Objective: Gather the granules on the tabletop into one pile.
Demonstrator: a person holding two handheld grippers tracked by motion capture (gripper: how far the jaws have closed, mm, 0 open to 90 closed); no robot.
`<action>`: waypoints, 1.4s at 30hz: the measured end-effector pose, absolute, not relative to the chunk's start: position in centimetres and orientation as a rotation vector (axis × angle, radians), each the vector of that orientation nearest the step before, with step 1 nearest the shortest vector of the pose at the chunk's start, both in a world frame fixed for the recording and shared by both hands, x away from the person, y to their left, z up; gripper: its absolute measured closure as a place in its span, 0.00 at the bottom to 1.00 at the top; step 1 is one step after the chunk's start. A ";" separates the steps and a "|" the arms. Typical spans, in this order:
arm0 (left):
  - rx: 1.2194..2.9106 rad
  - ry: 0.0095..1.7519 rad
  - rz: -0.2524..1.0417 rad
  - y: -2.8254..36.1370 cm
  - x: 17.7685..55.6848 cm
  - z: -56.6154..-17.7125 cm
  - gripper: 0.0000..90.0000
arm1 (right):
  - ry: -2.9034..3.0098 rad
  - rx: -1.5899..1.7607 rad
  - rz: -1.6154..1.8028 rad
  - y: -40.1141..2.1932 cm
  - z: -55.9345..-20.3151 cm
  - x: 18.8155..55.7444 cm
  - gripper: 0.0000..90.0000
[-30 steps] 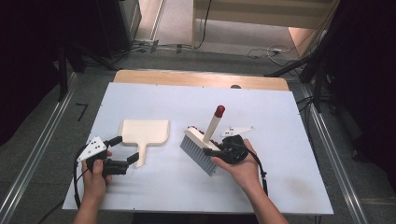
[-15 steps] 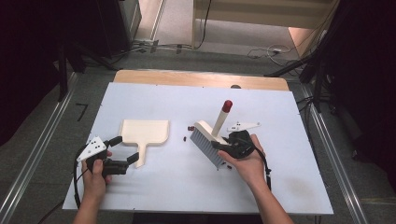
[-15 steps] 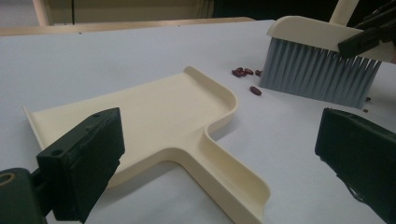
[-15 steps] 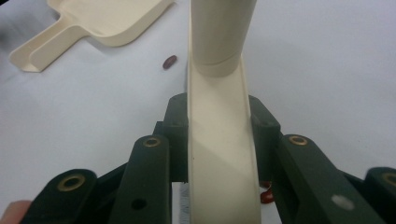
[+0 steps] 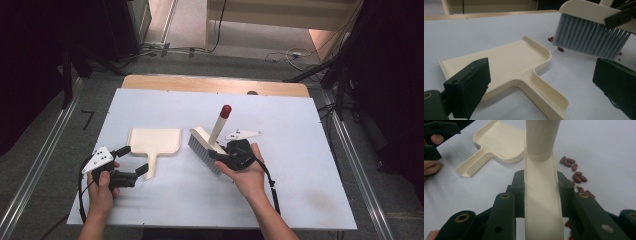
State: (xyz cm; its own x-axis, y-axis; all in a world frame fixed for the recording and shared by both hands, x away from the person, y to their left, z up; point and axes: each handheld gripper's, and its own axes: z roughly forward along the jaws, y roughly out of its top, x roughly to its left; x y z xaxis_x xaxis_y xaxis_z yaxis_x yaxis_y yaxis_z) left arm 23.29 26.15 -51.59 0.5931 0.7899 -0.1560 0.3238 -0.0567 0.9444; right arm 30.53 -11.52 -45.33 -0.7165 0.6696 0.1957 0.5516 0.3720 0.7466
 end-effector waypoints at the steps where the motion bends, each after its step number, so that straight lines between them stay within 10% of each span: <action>1: 1.642 0.945 0.492 26.1 23.3 -51.6 0.02 | 2.481 1.130 1.265 -11.1 -45.6 30.6 0.73; 30: 1.645 0.942 0.490 26.1 23.3 -51.6 0.02 | 2.246 1.418 1.251 -17.0 -46.5 31.7 0.73; 42: 1.643 0.941 0.488 26.2 23.3 -51.6 0.02 | 2.302 1.341 1.327 -11.0 -45.1 31.7 0.73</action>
